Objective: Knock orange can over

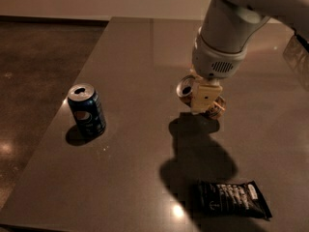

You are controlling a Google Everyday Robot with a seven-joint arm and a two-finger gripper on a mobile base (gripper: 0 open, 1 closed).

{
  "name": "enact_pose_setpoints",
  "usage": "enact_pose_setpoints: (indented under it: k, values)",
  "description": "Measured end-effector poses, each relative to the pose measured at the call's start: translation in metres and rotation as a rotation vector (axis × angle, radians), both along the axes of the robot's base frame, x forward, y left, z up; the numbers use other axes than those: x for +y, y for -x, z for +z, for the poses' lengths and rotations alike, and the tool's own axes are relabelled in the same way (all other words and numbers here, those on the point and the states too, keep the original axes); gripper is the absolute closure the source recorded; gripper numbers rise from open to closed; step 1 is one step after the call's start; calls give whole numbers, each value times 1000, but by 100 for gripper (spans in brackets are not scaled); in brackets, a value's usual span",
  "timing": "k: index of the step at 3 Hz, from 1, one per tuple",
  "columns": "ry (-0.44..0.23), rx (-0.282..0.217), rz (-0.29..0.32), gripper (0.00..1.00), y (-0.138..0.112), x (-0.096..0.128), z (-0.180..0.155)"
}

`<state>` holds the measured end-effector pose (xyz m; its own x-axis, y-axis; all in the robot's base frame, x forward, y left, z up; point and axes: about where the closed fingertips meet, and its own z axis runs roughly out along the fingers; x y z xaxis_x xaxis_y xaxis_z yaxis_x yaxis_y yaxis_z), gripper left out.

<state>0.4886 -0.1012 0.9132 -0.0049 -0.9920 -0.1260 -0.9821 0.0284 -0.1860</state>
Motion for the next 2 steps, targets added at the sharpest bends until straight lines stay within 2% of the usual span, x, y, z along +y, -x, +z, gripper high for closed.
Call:
enact_pose_setpoints:
  k: [1,2]
  values:
    - [-1,-7,1,0,0,1,2]
    - [-1,-7,1,0,0,1,2]
